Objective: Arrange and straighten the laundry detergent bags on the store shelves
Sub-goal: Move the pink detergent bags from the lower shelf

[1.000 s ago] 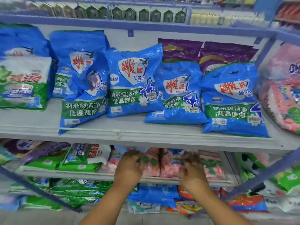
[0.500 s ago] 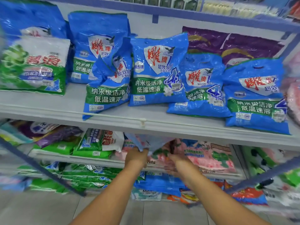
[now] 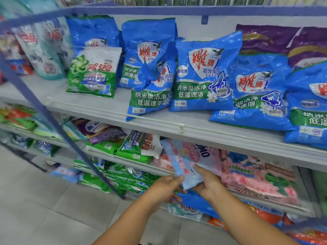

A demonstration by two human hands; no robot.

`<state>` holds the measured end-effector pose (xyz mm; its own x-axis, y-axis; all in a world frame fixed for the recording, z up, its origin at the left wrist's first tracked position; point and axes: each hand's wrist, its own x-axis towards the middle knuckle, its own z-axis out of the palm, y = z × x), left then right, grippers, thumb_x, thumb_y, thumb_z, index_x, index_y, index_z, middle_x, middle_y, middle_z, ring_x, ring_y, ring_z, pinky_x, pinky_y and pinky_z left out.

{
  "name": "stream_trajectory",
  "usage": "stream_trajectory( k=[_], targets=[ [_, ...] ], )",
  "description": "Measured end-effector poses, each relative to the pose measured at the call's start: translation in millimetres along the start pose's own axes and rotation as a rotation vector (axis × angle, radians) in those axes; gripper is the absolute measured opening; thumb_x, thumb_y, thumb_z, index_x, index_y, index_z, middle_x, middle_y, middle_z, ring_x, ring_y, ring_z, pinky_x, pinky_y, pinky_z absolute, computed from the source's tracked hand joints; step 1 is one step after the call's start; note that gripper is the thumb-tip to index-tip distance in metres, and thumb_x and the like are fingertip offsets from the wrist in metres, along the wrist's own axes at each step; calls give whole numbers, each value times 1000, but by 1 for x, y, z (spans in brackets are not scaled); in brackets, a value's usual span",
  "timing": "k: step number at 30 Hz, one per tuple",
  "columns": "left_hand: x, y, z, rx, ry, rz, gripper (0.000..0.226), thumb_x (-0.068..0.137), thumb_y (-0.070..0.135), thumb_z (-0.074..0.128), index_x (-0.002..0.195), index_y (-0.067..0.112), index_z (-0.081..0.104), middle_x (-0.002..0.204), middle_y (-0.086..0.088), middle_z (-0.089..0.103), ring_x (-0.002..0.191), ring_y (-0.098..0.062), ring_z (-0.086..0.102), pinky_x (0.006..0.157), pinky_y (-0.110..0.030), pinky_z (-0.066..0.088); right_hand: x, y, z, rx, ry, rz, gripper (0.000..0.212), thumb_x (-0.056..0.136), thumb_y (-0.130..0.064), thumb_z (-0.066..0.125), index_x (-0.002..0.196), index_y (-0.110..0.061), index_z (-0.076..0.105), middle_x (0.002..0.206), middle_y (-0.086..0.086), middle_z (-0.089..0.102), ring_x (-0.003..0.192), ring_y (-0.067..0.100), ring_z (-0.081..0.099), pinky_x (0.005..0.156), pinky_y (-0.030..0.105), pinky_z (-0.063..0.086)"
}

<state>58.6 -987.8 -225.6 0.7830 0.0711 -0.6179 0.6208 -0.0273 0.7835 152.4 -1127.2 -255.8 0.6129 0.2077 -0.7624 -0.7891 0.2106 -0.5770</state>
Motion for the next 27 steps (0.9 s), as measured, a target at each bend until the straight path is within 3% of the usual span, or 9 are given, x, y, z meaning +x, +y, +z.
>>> stream_trajectory(
  k=[3,7,11,17,20,23,25,27],
  targets=[
    [12,6,-36,-49,97,-6,35,100,48,55,117,20,65,98,0,77,72,-19,69,63,-26,54,13,3,-4,19,90,-57,49,83,-11,75,125,7,61,117,23,69,95,38,69,64,41,58],
    [32,9,-76,-42,171,24,42,95,54,60,120,21,61,102,5,76,87,-24,74,82,-35,59,7,14,2,23,163,-120,29,95,-13,65,118,4,63,104,21,70,83,33,67,68,40,54],
    [44,3,-97,-77,55,41,45,94,52,61,121,16,61,106,1,76,85,-22,75,85,-38,59,-9,30,9,34,185,-199,35,90,-11,70,122,3,66,113,21,73,103,40,69,83,48,58],
    [61,-7,-101,-328,-223,24,48,97,50,59,124,10,64,108,-13,77,101,-27,74,91,-38,59,-44,48,14,18,186,-260,37,86,-10,70,121,-1,68,120,20,71,108,37,69,99,52,53],
    [66,-18,-98,-549,-305,-66,56,93,43,65,135,7,58,116,-17,74,106,-31,72,76,-34,62,-68,49,15,-27,177,-244,35,86,-9,67,119,0,68,116,21,72,96,37,73,76,45,61],
    [58,-32,-96,-539,-308,-86,58,79,43,74,127,12,63,109,-12,77,94,-28,75,72,-37,62,-90,49,17,-79,140,-260,25,90,2,60,114,-1,68,104,19,76,82,32,76,59,37,61],
    [52,-43,-98,-447,-302,-92,60,71,48,76,119,13,69,106,-12,78,97,-30,75,83,-44,61,-98,48,12,-142,118,-260,27,90,5,60,115,0,67,105,20,76,86,35,76,65,41,62],
    [43,-46,-103,-339,-330,-94,66,71,55,74,122,13,69,113,-13,76,109,-33,71,97,-50,55,-100,48,-3,-239,109,-245,36,87,2,66,122,0,64,109,21,74,93,38,74,76,48,61]
  ],
)
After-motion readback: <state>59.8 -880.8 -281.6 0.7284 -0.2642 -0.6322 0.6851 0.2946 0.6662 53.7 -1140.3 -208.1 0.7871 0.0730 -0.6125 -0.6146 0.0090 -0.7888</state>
